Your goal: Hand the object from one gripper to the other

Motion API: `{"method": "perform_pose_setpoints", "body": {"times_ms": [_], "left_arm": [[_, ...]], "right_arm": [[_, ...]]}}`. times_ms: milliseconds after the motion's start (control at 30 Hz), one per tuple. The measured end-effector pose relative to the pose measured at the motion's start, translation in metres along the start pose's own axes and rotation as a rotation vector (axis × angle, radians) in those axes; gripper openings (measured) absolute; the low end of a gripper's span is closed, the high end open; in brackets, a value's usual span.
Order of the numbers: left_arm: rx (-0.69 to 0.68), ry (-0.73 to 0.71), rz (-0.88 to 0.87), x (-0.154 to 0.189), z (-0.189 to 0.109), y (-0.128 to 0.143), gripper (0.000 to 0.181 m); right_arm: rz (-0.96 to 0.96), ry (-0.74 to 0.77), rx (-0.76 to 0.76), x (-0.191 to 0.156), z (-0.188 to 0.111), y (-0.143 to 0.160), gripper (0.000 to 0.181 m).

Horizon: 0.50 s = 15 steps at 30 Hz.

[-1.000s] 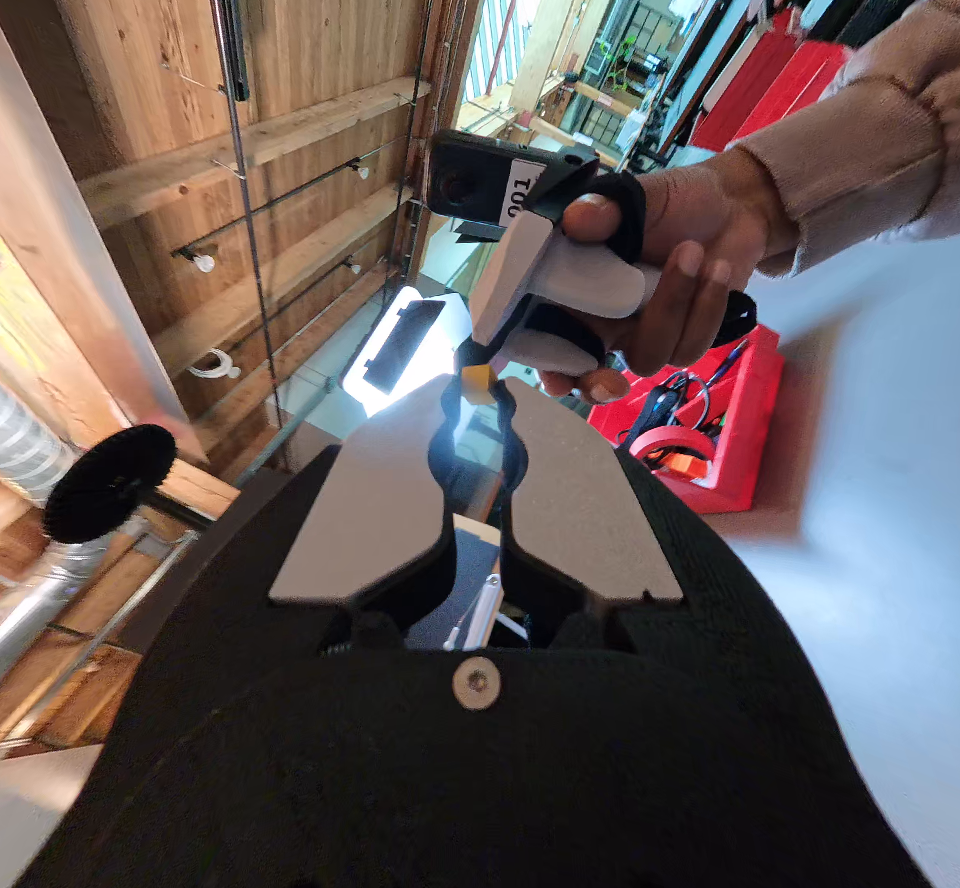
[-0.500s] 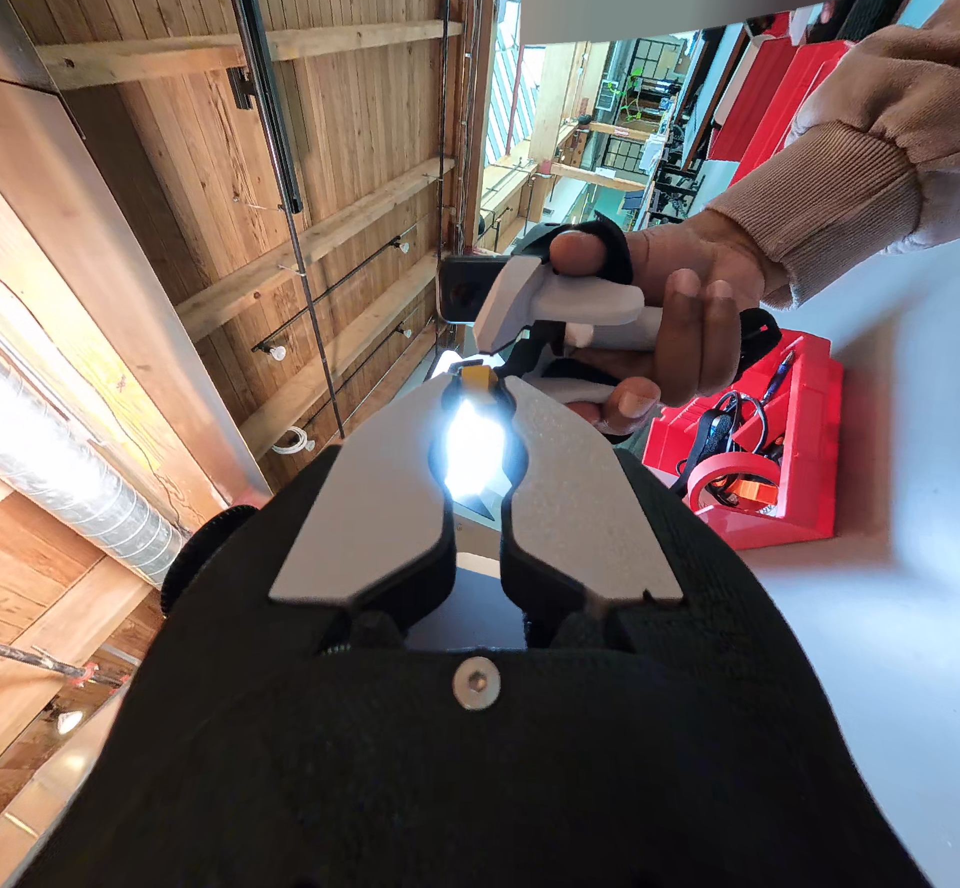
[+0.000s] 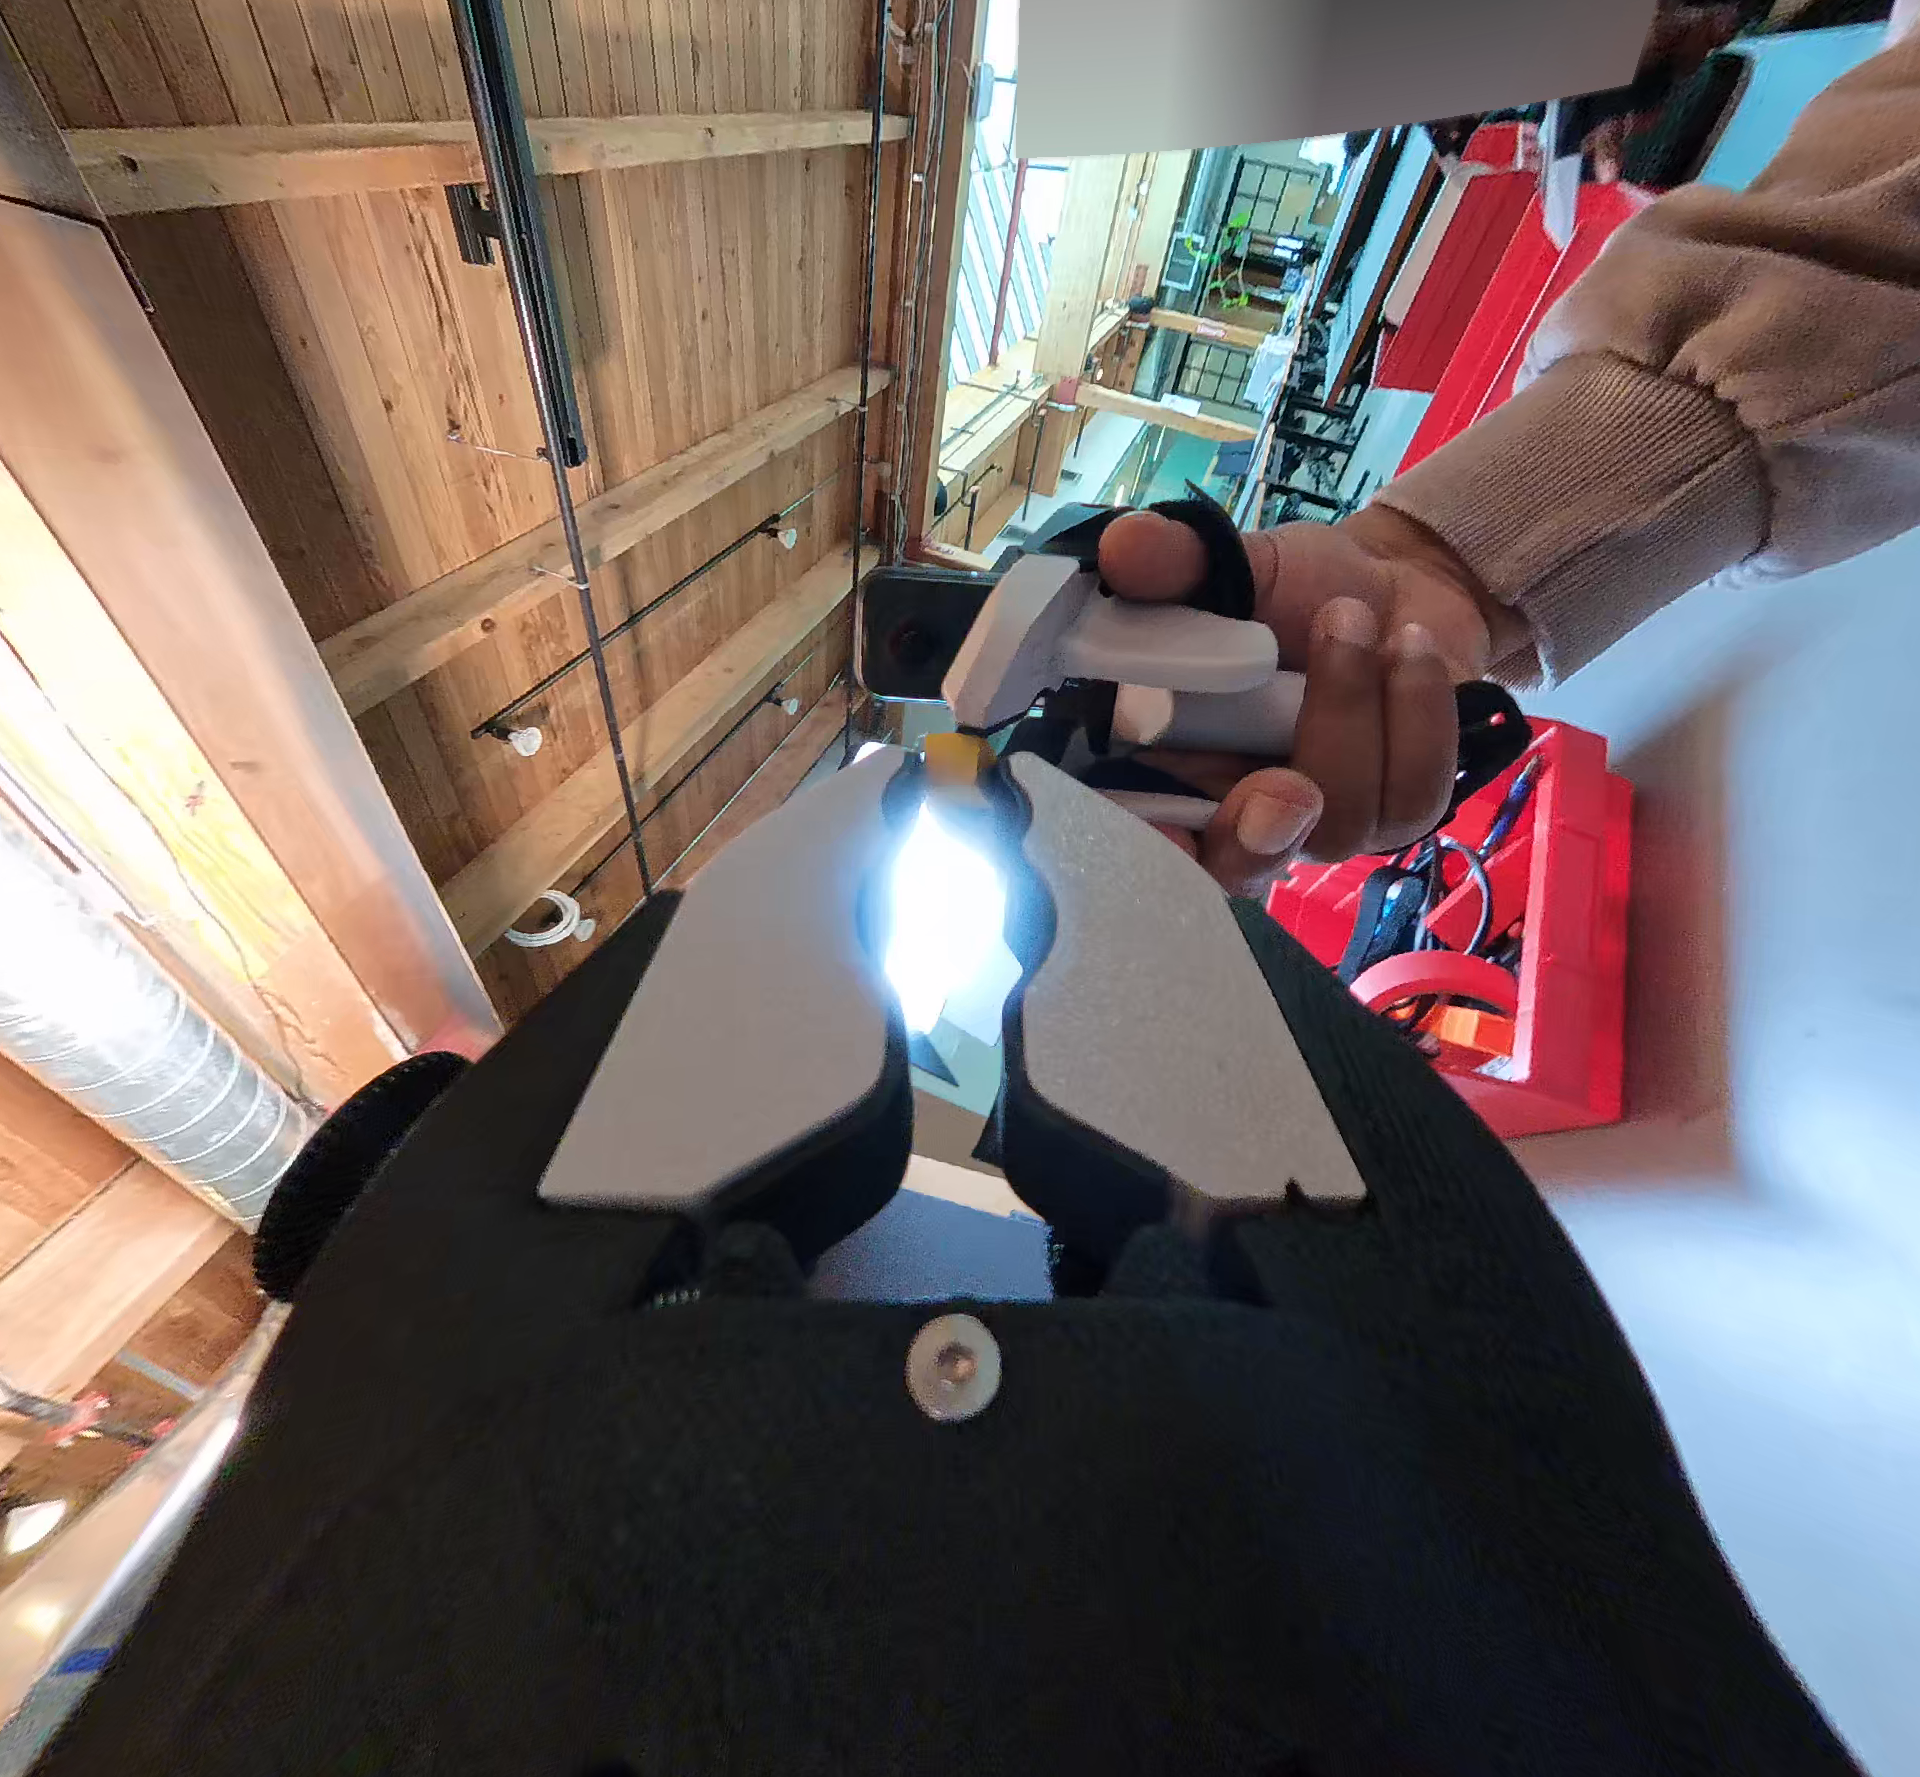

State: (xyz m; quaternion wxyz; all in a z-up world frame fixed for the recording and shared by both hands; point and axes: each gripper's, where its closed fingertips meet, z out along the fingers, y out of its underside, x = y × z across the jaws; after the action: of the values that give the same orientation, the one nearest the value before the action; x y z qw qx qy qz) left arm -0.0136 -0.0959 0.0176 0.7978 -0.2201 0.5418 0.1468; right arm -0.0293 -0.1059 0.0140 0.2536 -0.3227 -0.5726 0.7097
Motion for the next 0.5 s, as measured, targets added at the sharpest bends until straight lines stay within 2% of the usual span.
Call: {"method": "perform_pose_setpoints", "body": {"times_ms": [167,233,333,433,500], "left_arm": [[0.001,0.003,-0.048,-0.001,0.0,0.002,0.013],[-0.009,-0.01,-0.118,-0.006,0.0,0.008,0.024],[-0.014,0.007,-0.332,-0.012,-0.002,0.019,0.042],[0.026,0.05,-0.604,-0.017,-0.006,0.028,0.043],[0.071,0.077,-0.791,-0.023,-0.009,0.03,0.038]], "right_arm": [[-0.127,0.063,-0.014,0.002,0.001,0.0,0.015],[-0.213,0.11,-0.031,0.003,0.001,-0.001,0.015],[-0.368,0.232,-0.071,0.008,-0.003,-0.005,0.015],[-0.522,0.331,-0.095,0.011,-0.006,-0.01,0.014],[-0.64,0.415,-0.14,0.016,-0.009,-0.011,0.015]]}}
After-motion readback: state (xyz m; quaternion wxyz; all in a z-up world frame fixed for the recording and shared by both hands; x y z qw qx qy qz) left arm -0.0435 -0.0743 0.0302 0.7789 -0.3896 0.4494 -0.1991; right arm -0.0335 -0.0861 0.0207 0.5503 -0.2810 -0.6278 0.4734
